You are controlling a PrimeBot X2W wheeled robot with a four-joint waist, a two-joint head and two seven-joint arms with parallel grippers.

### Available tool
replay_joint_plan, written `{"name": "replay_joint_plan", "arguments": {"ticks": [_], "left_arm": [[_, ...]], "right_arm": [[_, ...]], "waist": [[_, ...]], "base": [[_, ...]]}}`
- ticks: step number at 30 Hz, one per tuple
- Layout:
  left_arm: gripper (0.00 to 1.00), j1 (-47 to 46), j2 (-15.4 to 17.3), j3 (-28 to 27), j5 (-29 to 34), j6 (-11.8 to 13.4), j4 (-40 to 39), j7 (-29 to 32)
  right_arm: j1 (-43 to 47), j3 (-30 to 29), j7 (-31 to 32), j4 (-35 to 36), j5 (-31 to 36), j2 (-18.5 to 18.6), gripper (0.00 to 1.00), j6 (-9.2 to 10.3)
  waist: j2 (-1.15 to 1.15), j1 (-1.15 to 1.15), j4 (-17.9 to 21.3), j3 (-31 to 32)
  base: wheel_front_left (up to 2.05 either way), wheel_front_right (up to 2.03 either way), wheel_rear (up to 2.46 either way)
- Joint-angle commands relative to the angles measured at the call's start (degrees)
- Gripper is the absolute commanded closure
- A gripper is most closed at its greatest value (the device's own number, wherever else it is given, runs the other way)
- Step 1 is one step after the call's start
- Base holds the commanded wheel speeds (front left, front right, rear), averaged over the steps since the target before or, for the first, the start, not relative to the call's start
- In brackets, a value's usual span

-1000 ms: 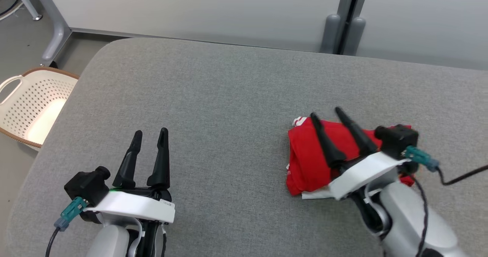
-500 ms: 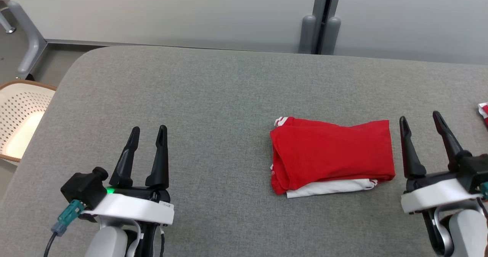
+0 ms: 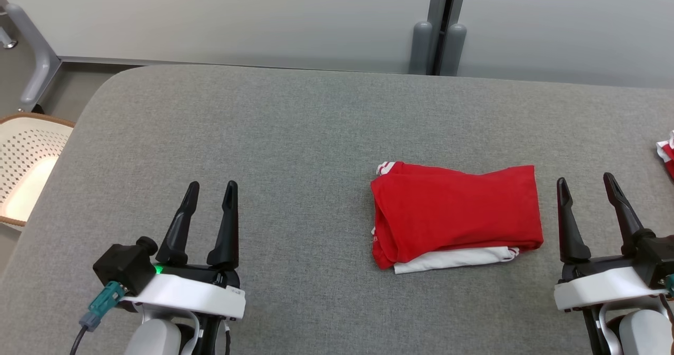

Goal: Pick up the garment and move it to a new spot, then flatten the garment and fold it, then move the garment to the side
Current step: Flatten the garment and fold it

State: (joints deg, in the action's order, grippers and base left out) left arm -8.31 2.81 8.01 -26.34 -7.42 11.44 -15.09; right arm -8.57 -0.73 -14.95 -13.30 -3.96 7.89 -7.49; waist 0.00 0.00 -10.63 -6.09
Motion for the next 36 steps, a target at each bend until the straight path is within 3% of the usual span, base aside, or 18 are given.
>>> {"name": "replay_joint_plan", "arguments": {"ticks": [1, 6, 7, 14, 26, 36], "left_arm": [[0.0, -0.1, 0.2, 0.2, -0.2, 0.0, 0.0, -0.1], [0.0, 0.1, 0.2, 1.5, -0.5, -0.1, 0.3, -0.1], [0.0, 0.0, 0.2, 1.8, -0.7, -0.1, 0.4, -0.1], [0.0, -1.0, 0.2, 3.9, -2.0, -0.1, 0.7, -0.1], [0.0, -2.1, 0.2, 6.7, -3.9, 0.2, 1.2, -0.1], [0.0, -1.3, 0.2, 6.3, -3.9, 0.3, 1.2, -0.1]], "right_arm": [[0.3, -0.1, -0.3, 0.3, 0.2, -0.1, 0.0, 0.0], [0.3, 0.9, -0.3, -0.9, -0.6, -0.3, 0.0, 0.0], [0.4, 1.6, -0.3, -1.2, -0.5, 0.0, 1.0, 0.0], [-1.3, 9.4, -0.3, -4.5, -1.8, -0.1, 1.0, 0.01], [-7.8, 22.4, -0.3, -21.0, -5.0, -0.1, 1.0, 0.01], [-10.9, 27.4, -0.3, -26.7, -8.2, -0.5, 1.0, 0.01]], "waist": [[0.0, 0.0, -0.3, 0.0], [0.0, 0.0, -1.3, -0.1], [0.0, 0.0, -1.6, -0.3], [0.0, 0.0, -5.1, -2.1], [0.0, 0.0, -12.9, -4.1], [0.0, 0.0, -13.8, -4.3]], "base": [[0.0, 0.0, 0.0], [0.0, 0.0, 0.0], [0.0, 0.0, 0.0], [0.0, 0.0, 0.0], [0.0, 0.0, 0.0], [0.0, 0.0, 0.0]]}}
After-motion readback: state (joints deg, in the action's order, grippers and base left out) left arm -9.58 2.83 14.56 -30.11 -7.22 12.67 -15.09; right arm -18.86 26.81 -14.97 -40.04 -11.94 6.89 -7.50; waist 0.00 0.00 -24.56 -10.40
